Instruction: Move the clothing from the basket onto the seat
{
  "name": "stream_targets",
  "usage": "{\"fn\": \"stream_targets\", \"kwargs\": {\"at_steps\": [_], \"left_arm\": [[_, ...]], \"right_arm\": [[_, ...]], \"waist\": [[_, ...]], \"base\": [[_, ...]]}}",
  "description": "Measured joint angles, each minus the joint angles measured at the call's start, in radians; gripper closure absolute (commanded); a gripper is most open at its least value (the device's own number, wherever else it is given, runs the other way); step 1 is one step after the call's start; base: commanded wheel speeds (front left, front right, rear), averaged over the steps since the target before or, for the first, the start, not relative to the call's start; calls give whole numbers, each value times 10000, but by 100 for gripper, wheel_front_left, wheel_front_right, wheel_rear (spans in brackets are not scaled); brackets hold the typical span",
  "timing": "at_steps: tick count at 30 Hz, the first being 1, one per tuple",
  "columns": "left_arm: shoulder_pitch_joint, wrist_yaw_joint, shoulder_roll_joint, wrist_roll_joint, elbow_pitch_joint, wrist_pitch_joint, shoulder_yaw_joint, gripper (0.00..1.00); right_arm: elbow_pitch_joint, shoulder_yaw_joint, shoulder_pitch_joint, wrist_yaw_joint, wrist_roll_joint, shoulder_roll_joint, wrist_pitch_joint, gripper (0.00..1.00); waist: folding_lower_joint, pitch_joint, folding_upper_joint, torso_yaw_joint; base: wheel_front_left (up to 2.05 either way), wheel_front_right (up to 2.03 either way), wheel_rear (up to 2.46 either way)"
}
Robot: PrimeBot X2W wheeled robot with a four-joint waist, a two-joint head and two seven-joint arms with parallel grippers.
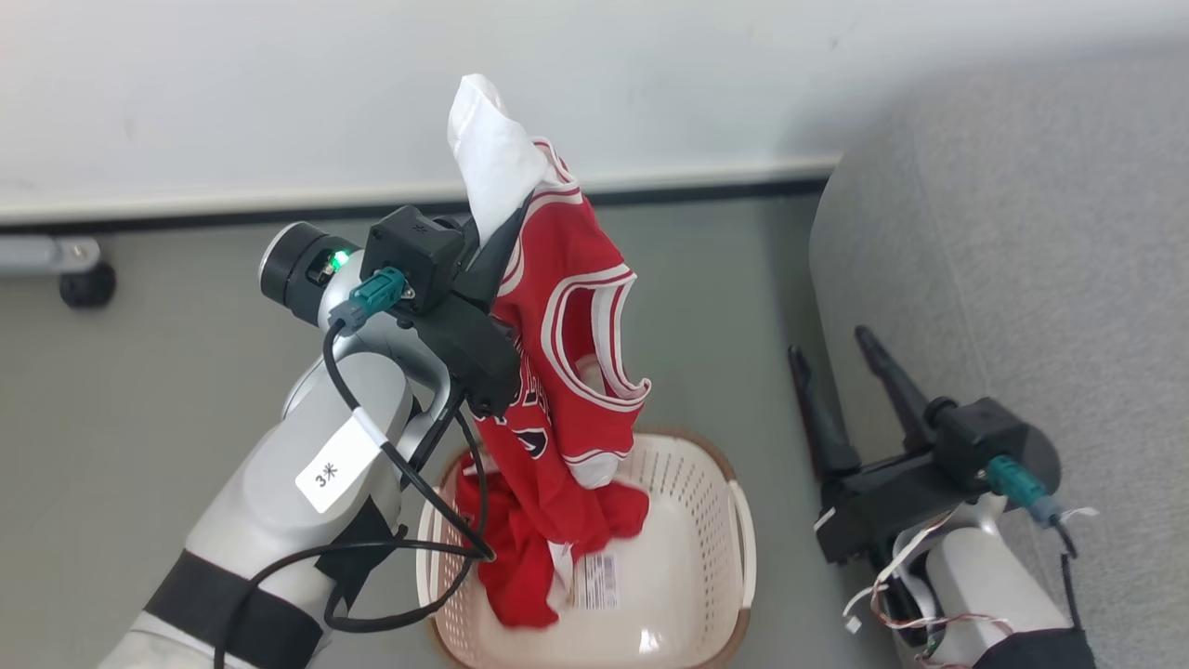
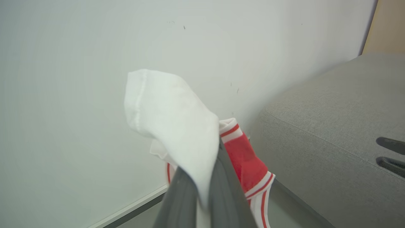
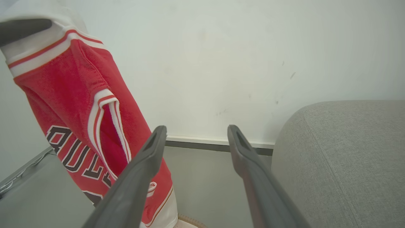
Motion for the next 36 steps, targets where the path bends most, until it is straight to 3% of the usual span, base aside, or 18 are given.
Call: {"fn": "stream_targets", "kwargs": {"at_steps": [19, 36], "left_arm": [[858, -94, -357, -337, -376, 0, -249, 100], [1290, 104, -621, -441, -1482, 383, -725, 100]], "right_arm": [[1053, 1367, 824, 311, 119, 132, 2, 0], [1509, 3572, 101, 353, 640, 178, 2, 0]], "waist": [[0, -2648, 1, 85], [2, -3106, 2, 631]], "base": [[0, 0, 0], [0, 0, 0]]}}
